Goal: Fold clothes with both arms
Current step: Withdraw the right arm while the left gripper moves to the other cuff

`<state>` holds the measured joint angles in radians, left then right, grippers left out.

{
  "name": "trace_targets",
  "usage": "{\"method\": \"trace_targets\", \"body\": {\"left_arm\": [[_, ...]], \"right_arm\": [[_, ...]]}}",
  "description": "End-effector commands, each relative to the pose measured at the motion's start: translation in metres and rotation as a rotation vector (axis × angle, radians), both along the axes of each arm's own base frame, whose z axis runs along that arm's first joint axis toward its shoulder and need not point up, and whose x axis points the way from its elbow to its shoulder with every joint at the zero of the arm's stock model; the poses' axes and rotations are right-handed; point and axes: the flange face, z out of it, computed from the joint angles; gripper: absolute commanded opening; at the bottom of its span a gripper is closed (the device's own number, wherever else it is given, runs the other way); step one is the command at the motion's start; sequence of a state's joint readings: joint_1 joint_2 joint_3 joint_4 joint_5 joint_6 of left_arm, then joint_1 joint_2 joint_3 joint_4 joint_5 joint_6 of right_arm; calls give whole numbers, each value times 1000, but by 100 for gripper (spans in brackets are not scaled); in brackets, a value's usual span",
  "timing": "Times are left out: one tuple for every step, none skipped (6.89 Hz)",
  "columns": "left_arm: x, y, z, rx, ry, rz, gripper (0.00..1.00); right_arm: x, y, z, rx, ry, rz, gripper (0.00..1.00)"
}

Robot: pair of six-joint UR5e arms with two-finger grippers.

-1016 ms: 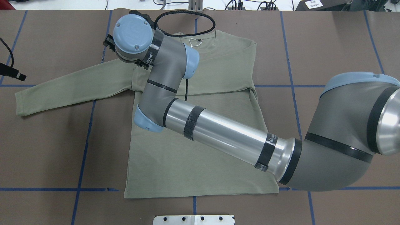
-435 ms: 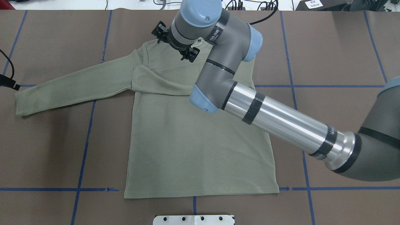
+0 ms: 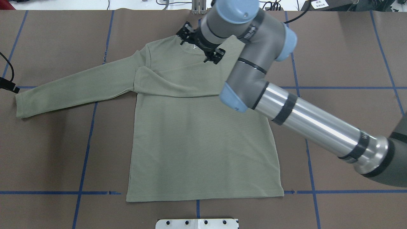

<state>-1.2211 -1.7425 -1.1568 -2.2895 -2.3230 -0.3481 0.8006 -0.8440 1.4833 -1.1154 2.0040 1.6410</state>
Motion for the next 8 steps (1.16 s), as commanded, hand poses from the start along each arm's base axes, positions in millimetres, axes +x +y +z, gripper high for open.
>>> {"method": "trace_targets", "body": {"left_arm": [[7,5,1,-20,41,31,75],[11,8,3,-35,64,50,75],[12,9,4,-40,66,52,75],[16,10,4,-41,67,61,75],[18,10,4,-40,68,64,74],[24,12,5,-41,65,75,72],[27,10,3,-37,67,79,70],[28,8,7,-47,62,78,68]], "right_arm": [[20,12,25,9,10,7,99],[22,14,24,12,6,9,99],[22,14,23,13,5,9,98],[20,15,23,10,4,7,99],[21,16,22,12,4,8,99],[21,16,21,11,1,10,99],[21,16,21,9,0,9,99],[21,16,22,8,1,11,99]]}}
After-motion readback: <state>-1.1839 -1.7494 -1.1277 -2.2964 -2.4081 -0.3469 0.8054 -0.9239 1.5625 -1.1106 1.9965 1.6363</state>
